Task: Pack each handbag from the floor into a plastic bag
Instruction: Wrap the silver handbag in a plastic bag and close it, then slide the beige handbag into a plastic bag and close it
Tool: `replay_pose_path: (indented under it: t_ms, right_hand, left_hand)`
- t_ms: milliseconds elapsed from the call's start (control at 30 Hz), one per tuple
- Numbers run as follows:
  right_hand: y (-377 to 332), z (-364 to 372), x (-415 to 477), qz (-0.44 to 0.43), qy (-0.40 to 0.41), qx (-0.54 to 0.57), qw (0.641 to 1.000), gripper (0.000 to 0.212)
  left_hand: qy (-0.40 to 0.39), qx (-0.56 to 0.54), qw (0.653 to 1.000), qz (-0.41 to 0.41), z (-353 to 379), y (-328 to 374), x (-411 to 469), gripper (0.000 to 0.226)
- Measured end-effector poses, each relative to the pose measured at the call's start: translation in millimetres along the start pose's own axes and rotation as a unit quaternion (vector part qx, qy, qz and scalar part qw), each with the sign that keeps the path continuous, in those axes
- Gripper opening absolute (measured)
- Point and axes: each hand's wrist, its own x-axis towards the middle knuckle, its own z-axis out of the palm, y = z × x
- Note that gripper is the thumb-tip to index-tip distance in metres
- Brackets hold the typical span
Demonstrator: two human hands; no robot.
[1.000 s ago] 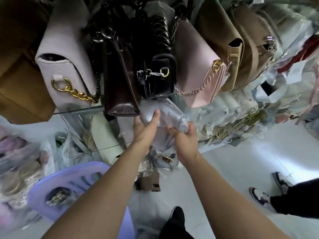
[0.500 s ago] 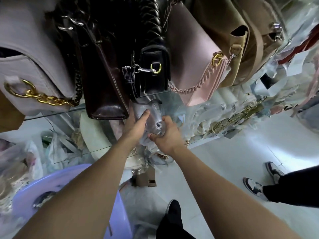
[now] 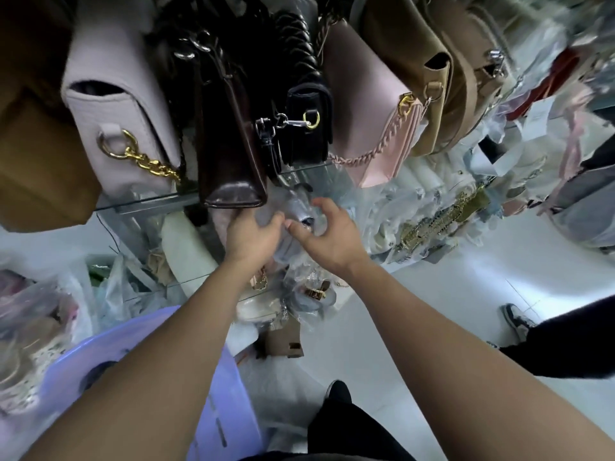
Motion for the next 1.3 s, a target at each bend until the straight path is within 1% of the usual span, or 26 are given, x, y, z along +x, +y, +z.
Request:
replay_pose_path:
  t_ms: [167,233,367,467,533,600,700,800,933,1067,1167,1300]
  right_hand:
    - [-11.2,-12.2,-48.1,-0.063,0.023,-0.085,0.994,0.071]
    - [-14.9,-15.6,-71.5,-0.080,0.017,-0.092,0.992,0.069]
    - [-39.0,-6.2,-113.5,-0.122,-0.032,-0.067,0.990,0.070]
    - [-61.4,2.1,-136.3,-0.188,-0.055,-0.062,0.979,0.070]
    - [-73.2,4.6,-150.3,-0.229,-0.065,-0.062,0.969,0.071]
    - [-78.2,8.8,-164.9,-0.251,-0.083,-0.055,0.963,0.071]
    - [-75.0,16.6,-191.2,-0.290,-0.123,-0.043,0.948,0.072]
    - [-71.3,25.8,-216.9,-0.320,-0.159,-0.026,0.934,0.071]
    - [-83.8,49.8,-256.4,-0.357,-0.198,-0.004,0.913,0.069]
    - [-109.7,83.3,-293.8,-0.388,-0.274,0.003,0.880,0.067]
    - [-135.5,119.7,-317.2,-0.413,-0.304,0.000,0.858,0.067]
    - [-174.8,183.8,-352.8,-0.437,-0.350,-0.006,0.828,0.066]
  left_hand:
    - [-0.065,0.042,0.987,0.139,-43.1,-24.7,-36.9,0.053]
    - [-0.065,0.065,0.980,0.177,-66.2,-41.6,-54.4,0.050]
    - [-0.037,0.073,0.980,0.179,-110.8,-66.5,-94.7,0.046]
    - [-0.017,0.062,0.980,0.188,-136.1,-76.0,-127.8,0.049]
    - [0.011,0.056,0.983,0.175,-150.9,-82.9,-155.7,0.046]
    - [0.044,0.056,0.985,0.157,-161.9,-91.4,-185.9,0.043]
    - [0.100,0.053,0.984,0.138,-171.5,-103.1,-235.3,0.041]
    - [0.160,0.049,0.981,0.103,-178.4,-118.4,-286.4,0.041]
    - [0.190,0.061,0.977,0.070,-201.0,-142.4,-350.6,0.032]
    - [0.259,0.057,0.964,0.010,-238.1,-172.1,-405.6,0.037]
    - [0.307,0.034,0.950,-0.040,-269.3,-202.2,-437.3,0.035]
    - [0.369,-0.014,0.923,-0.110,-315.5,-249.8,-472.9,0.034]
